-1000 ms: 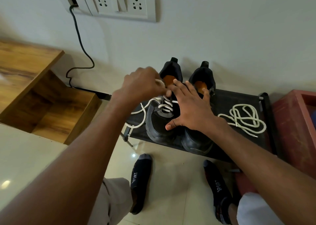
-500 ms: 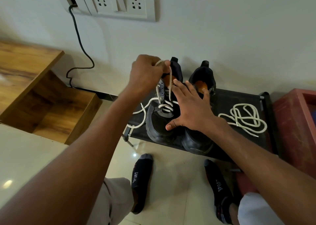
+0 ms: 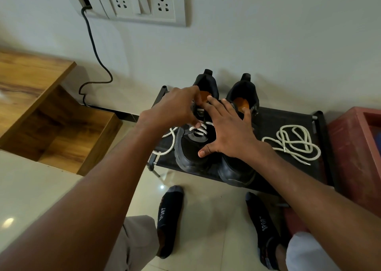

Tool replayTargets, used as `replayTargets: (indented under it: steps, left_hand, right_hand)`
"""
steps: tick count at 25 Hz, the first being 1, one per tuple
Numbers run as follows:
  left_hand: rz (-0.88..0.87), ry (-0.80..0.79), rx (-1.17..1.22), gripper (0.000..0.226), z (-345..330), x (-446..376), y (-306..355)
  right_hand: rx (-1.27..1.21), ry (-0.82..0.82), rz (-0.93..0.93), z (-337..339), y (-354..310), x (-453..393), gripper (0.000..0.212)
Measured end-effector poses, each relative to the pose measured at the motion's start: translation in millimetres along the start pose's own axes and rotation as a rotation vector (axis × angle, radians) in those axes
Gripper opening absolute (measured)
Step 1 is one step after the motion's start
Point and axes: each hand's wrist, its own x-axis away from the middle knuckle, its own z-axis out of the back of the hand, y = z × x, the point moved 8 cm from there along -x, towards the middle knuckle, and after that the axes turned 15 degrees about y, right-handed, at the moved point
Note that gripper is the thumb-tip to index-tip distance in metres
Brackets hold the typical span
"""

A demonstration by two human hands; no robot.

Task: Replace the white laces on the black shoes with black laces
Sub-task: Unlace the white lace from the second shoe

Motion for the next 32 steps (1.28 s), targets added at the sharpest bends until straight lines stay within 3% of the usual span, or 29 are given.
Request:
replayTargets:
  steps: [4, 7, 9, 13, 15, 17, 18, 19, 22, 24, 28, 30, 32]
  left_hand:
    - [0.010, 0.110, -0.215, 0.039, 7, -2, 4]
    - [0.051, 0.288, -0.255, 0.011, 24, -3, 10]
    - [0.135, 0.436, -0.210, 0.019, 48, -2, 4]
    - [0.336, 0.715, 0.501, 0.033, 93, 13, -16]
    - [0.383, 0.652, 0.788, 0.022, 84, 17, -12]
    - [0.498, 0.450, 1.005, 0.019, 60, 17, -7]
    - [0.503, 0.373, 0.959, 0.019, 50, 14, -8]
    - [0.429, 0.311, 0.759, 0.020, 43, 9, -9]
    - [0.112, 0.092, -0.009, 0.029, 11, 1, -9]
    - [0.036, 0.030, -0.173, 0.027, -2, 1, -6]
    - [0.071, 0.195, -0.259, 0.014, 11, 0, 3]
    - [0.155, 0.333, -0.063, 0.006, 31, -2, 1]
    - [0.291, 0.633, 0.327, 0.010, 70, 0, -13]
  right_hand:
    - [-0.009, -0.006, 0.003, 0, -1, 1, 0.141]
    - [-0.012, 0.004, 0.002, 2, 0, 1, 0.139]
    - [-0.021, 0.002, 0.001, 2, -1, 1, 0.138]
    - [-0.029, 0.001, 0.000, 3, -3, -1, 0.137]
    - [-0.036, 0.003, -0.002, 3, -4, -1, 0.136]
    - [-0.038, -0.001, -0.002, 3, -5, -1, 0.136]
    - [-0.036, -0.002, -0.003, 3, -4, -1, 0.136]
    - [-0.032, -0.004, -0.005, 3, -4, 0, 0.137]
    - [-0.020, -0.003, -0.009, 2, -2, 1, 0.139]
    - [-0.018, -0.001, -0.007, 1, -2, 0, 0.140]
    - [-0.020, 0.002, -0.007, 2, -3, 1, 0.140]
    - [-0.027, 0.010, -0.011, 3, -3, 1, 0.139]
    - [-0.039, 0.019, -0.017, 4, -2, 1, 0.138]
